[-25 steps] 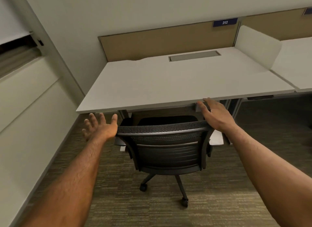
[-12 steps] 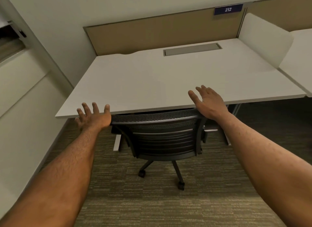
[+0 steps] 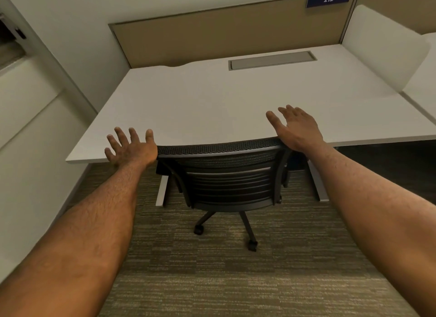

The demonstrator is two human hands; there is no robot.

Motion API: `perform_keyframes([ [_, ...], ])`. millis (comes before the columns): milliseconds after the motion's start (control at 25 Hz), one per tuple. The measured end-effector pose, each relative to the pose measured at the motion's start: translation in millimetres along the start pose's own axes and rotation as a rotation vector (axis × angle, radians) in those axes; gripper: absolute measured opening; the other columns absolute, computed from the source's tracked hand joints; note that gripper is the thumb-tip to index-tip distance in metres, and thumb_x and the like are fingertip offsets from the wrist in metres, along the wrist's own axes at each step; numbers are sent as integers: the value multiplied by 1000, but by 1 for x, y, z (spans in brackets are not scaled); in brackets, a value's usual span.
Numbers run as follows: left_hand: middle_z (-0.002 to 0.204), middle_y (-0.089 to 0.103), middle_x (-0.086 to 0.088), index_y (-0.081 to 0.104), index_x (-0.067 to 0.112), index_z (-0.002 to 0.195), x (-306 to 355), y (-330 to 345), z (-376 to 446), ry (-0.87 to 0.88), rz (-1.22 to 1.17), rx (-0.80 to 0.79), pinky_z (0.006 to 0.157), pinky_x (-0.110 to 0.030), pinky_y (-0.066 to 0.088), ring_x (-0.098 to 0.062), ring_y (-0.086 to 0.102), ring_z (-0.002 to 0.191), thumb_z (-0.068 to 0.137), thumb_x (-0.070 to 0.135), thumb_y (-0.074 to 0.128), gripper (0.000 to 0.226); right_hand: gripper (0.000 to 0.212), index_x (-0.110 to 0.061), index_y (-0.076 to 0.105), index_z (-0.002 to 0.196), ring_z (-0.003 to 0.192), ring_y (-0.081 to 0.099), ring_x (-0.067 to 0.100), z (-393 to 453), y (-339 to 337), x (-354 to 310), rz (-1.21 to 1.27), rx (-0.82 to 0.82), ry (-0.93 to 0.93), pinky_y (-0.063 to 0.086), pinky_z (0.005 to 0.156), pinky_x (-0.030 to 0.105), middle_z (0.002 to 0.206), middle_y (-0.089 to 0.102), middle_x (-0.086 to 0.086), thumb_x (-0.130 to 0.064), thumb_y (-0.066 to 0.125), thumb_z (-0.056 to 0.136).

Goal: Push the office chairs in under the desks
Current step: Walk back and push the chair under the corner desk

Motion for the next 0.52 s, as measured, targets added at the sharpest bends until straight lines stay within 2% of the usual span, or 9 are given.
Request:
perform_keyframes([
  [360,166,-19,-5,-2,26,160,12,9,25,19,-36,21,121,-52,-6,-29,-16,152,95,69,4,78,100,-22,31,156,151,18,23,19,3,7,5,14,1,12,122,46,164,24,5,-86,5,83],
  [520,167,-15,-5,0,25,160,9,13,28,9,-57,79,122,-52,-4,-29,-13,153,96,68,5,77,101,-21,33,155,151,20,24,17,3,5,-11,31,-3,13,122,46,163,27,5,-86,4,83],
])
Point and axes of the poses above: each hand's wrist, its own z-axis towards the middle knuckle, its own y-axis out of the palm, x = y × z, the point moved 1 cm from there along z, towards the middle knuckle
